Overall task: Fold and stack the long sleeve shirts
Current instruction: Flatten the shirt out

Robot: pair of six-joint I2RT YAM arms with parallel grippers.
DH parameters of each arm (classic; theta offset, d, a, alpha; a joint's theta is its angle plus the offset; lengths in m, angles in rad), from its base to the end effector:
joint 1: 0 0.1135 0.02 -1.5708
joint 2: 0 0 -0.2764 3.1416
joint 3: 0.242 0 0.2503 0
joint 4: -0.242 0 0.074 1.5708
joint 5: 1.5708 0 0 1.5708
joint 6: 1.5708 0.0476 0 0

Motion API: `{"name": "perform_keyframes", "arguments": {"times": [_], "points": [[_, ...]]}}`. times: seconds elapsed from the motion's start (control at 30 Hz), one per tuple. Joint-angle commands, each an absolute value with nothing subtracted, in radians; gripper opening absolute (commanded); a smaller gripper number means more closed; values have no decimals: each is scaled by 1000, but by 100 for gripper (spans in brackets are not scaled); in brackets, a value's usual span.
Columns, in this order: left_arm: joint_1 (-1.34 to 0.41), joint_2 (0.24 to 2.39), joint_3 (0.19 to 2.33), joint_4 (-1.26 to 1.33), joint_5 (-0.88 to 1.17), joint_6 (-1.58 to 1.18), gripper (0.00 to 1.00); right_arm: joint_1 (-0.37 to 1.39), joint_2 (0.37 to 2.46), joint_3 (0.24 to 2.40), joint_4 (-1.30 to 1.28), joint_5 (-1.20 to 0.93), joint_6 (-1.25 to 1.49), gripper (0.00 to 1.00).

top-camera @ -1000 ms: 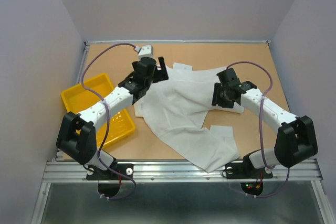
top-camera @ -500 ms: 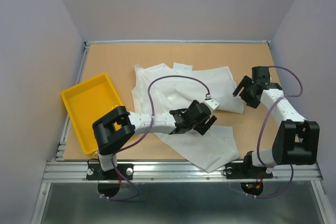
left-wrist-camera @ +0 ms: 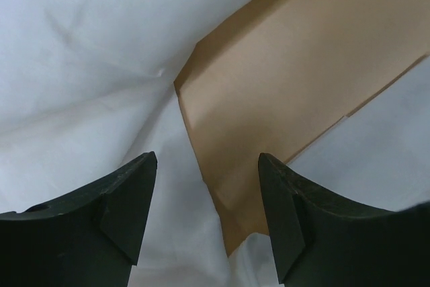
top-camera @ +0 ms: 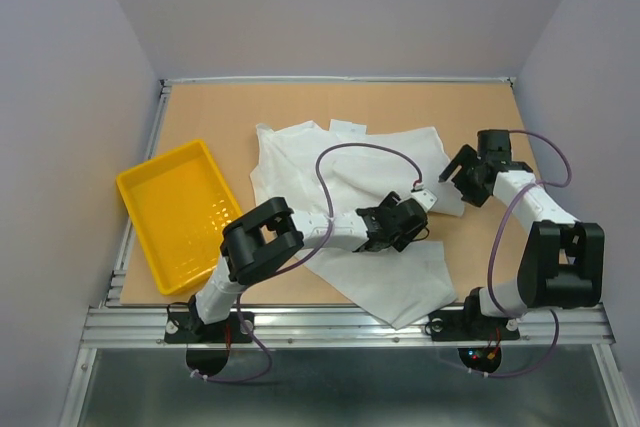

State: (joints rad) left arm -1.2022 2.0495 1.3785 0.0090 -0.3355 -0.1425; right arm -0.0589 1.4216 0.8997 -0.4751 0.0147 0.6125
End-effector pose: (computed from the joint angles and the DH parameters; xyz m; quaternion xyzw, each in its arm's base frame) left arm 0.1835 -0.4316 0.1816 0.3845 0.8015 -0.1522 0.4320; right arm 0.2849 -0.0175 0.2156 0.3179 0.9049 0.0705 0.2741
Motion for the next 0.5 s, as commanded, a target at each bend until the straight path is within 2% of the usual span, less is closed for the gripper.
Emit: {"name": "perform_keyframes", "arguments": {"times": [0.0,0.47], "points": [[-1203,2063,1420,-41,-391,-121,72,-66,1433,873,-405,12,635,80],[-1170,2135,1434,-138,-419,-143,60,-67,1427,841,-376,31,638,80]]}}
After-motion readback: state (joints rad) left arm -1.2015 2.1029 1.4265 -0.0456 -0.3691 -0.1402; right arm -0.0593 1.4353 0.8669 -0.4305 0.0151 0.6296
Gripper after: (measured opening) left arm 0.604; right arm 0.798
